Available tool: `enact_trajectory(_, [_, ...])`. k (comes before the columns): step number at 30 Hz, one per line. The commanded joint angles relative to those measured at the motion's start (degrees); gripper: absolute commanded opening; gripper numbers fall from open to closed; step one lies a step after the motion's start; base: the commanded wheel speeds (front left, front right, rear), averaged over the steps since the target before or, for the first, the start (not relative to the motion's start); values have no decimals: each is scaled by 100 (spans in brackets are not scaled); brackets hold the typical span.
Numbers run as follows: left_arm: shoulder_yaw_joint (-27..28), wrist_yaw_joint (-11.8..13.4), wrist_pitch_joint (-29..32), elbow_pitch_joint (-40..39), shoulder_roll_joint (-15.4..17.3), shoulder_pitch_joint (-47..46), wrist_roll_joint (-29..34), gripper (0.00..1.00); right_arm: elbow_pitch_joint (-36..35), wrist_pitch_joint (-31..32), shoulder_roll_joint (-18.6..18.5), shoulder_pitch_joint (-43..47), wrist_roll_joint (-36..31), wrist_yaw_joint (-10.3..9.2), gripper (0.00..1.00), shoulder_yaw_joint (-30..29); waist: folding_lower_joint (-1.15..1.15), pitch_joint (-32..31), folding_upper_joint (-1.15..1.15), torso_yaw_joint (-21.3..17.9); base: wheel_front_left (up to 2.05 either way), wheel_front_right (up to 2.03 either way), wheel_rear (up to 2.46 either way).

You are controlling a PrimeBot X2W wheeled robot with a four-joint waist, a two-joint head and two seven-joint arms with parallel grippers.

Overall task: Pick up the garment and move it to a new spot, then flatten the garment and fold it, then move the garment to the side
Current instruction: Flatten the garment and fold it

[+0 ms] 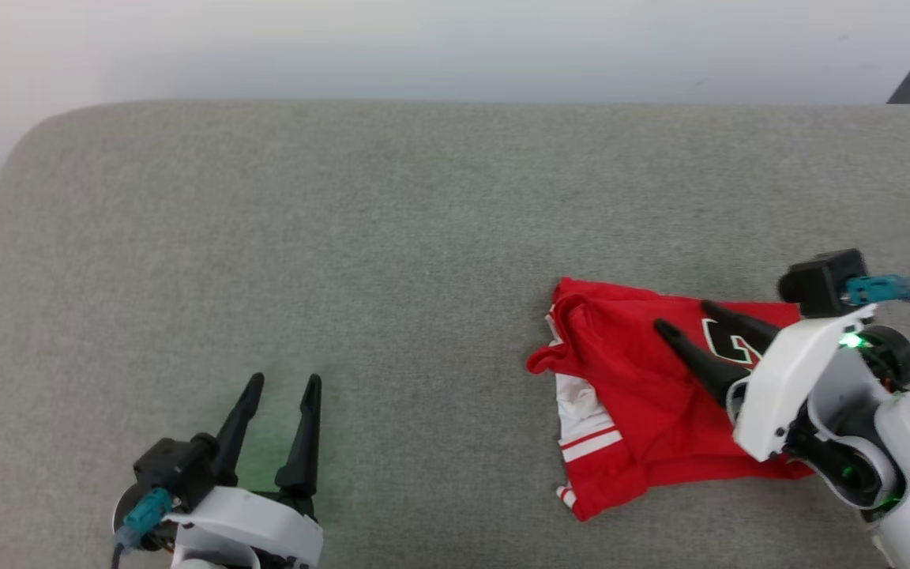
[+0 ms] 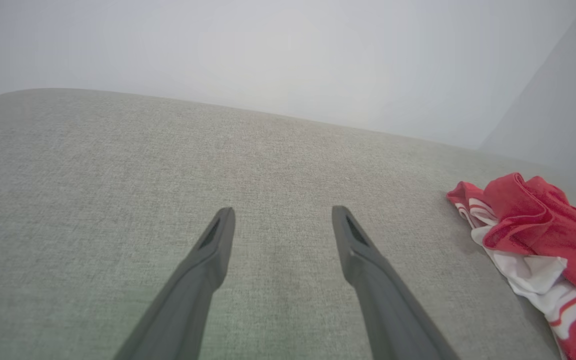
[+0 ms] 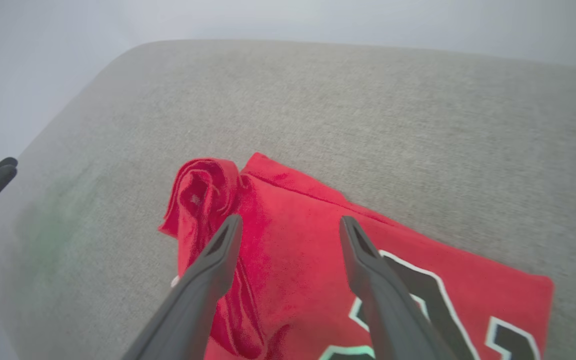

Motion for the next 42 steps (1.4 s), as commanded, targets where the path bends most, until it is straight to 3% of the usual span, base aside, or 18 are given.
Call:
enact_trajectory(1, [6, -13, -3, 15, 17, 53, -41, 100, 31, -82, -36, 29, 46, -2, 100, -39, 0, -90, 0, -106, 0, 0, 0])
enact_trajectory(9, [-96, -12, -3, 179, 144, 57, -95, 100, 664, -1235, -307, 119, -4, -2, 100, 4, 0, -341, 0, -272, 0, 0, 0])
enact_trajectory(17, [78, -13, -3, 244, 255, 174, -69, 100, 1587, -2722, -140, 310, -423, -2, 100, -183, 0, -684, 0, -438, 0, 0, 0])
enact_trajectory(22, [190, -13, -3, 115, 290, 364, -36, 100, 1824, -3298, -47, 547, -773, -2, 100, -421, 0, -868, 0, -474, 0, 0, 0])
enact_trajectory(29, [304, -12, -3, -122, 316, 691, 122, 100, 1434, -3502, 183, 1064, -1124, -2, 100, -1085, 0, -993, 0, -458, 0, 0, 0])
enact_trajectory(42, [666, -13, -3, -905, 168, 1394, 321, 100, -89, -3368, 599, 2300, -1753, -3, 100, -2146, 0, -916, 0, -267, 0, 0, 0])
